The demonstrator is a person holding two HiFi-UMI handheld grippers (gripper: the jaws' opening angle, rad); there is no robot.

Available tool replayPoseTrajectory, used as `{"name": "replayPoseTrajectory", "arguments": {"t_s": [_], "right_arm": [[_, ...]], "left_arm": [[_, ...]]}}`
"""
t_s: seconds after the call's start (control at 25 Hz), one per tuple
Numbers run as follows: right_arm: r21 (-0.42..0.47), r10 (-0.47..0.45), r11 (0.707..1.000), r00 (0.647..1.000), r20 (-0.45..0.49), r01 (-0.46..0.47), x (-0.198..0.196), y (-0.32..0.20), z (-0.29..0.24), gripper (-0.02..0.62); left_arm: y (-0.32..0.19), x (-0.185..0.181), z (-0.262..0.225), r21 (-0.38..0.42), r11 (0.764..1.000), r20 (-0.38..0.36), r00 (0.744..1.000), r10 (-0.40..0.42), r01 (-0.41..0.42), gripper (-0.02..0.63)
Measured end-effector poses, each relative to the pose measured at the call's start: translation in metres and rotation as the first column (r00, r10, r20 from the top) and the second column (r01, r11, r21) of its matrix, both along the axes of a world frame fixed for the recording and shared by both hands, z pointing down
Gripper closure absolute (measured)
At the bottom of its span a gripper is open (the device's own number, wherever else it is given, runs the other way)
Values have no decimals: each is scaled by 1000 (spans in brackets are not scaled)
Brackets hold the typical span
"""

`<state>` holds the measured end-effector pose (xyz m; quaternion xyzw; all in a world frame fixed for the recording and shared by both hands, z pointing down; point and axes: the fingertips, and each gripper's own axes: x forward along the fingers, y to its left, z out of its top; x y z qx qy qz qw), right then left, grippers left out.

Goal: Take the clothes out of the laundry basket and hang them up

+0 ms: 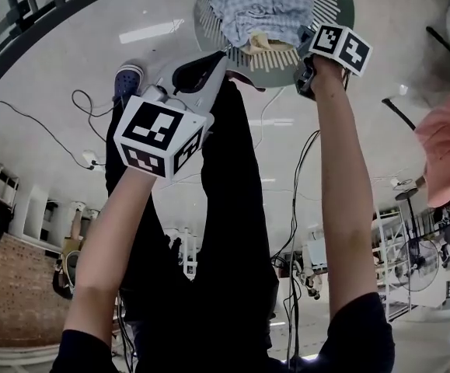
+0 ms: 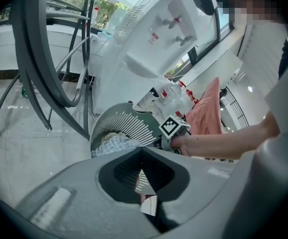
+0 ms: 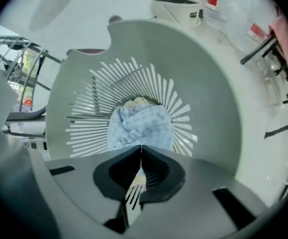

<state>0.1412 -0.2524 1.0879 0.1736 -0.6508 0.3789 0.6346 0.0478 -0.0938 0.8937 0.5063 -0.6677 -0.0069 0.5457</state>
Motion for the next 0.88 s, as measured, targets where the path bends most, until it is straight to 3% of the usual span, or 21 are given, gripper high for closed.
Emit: {"name": "replayPoseTrajectory", "arguments": {"t_s": [0.28, 0.48, 0.64, 0.88], "right_arm": [[65, -136, 990, 974, 180, 127, 14, 12, -64, 591], [105, -202, 979, 923, 327, 177, 18, 30, -118, 591], [130, -262, 965, 886, 383, 229, 14, 44, -148, 591], [77, -166, 986, 848, 503, 147, 11, 48, -195, 592]], "left_arm": [[-1, -1, -1, -26, 999, -5, 999, 48, -48, 584], [1, 1, -7, -39, 995, -24, 995, 92, -93, 584], [5, 4, -9, -47, 990, -40, 991, 131, -133, 584], [9, 12, -6, -63, 981, -52, 982, 181, -185, 583]]}}
